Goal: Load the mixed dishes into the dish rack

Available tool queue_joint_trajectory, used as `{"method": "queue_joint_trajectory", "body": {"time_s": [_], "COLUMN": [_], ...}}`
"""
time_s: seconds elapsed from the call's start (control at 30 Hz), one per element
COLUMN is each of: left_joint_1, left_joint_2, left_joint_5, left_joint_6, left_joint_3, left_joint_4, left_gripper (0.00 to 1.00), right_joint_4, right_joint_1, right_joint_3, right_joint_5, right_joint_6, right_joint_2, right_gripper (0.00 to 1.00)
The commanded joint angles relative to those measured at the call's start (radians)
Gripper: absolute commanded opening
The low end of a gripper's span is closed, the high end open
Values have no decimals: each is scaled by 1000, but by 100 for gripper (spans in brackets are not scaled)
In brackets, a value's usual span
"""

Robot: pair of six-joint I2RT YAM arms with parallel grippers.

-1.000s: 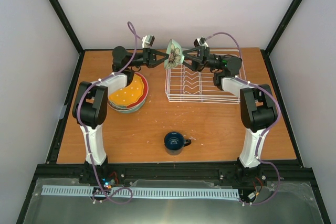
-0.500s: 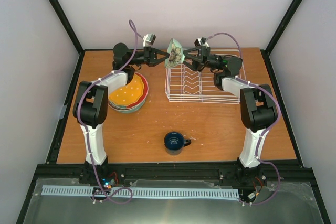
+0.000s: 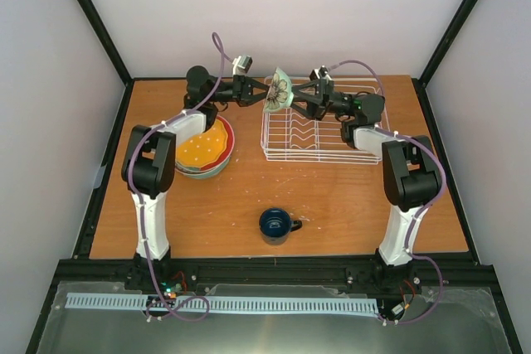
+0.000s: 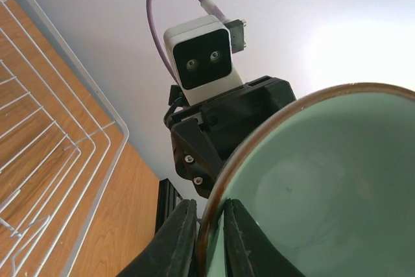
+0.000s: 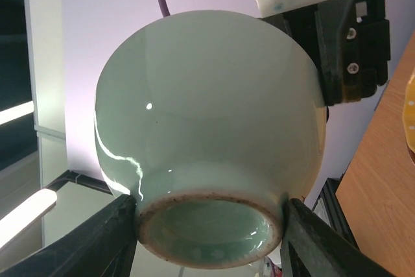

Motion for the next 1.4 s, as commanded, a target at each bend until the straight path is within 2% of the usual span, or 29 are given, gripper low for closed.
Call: {"method": "queue_joint_trajectory", "body": {"time_s": [0.0, 0.33, 0.47, 0.53, 0.57, 0.67, 0.7, 0.77, 0.87, 0.97, 1.03, 1.1, 1.13, 1.2, 1.37], "left_joint_1": [-5, -5, -4, -4, -5, -5, -5, -4, 2, 14, 27, 45, 56, 82, 154], "left_joint_2": [25, 56, 63, 67, 68, 77, 79, 86, 94, 94, 96, 103, 111, 125, 97], "left_joint_5": [-25, -15, -12, -11, -9, -1, 1, 8, 22, 25, 20, -20, -45, -100, -190], "left_joint_6": [35, 48, 51, 60, 66, 91, 103, 130, 191, 314, 452, 681, 738, 894, 1053], "left_joint_3": [70, 110, 116, 121, 125, 143, 150, 169, 210, 276, 341, 442, 493, 583, 602], "left_joint_4": [-22, -59, -68, -83, -92, -132, -152, -189, -277, -451, -640, -962, -1097, -1302, -1507], "left_gripper": [14, 14, 14, 14, 14, 14, 14, 14, 13, 13, 13, 13, 13, 12, 12], "right_joint_4": [-10, -208, -419, -632, -796, -1608, -1834, -2015, -2074, -2218, -2301, -2408, -2455, -2517, -2642], "right_joint_1": [-35, -116, -152, -176, -188, -213, -218, -228, -250, -250, -249, -249, -249, -249, -247], "right_joint_3": [-37, -115, -115, -99, -76, 137, 230, 335, 390, 458, 491, 531, 555, 594, 726], "right_joint_5": [-27, -34, -44, -45, -42, 13, 37, 77, 157, 248, 333, 425, 484, 576, 827], "right_joint_6": [40, -152, -301, -456, -575, -1229, -1382, -1501, -1530, -1617, -1668, -1723, -1744, -1775, -1788], "right_joint_2": [-83, -136, -166, -193, -210, -222, -198, -168, -170, -154, -156, -157, -156, -156, -135], "right_gripper": [3, 3, 3, 3, 3, 3, 3, 3, 3, 3, 3, 3, 3, 3, 3]}}
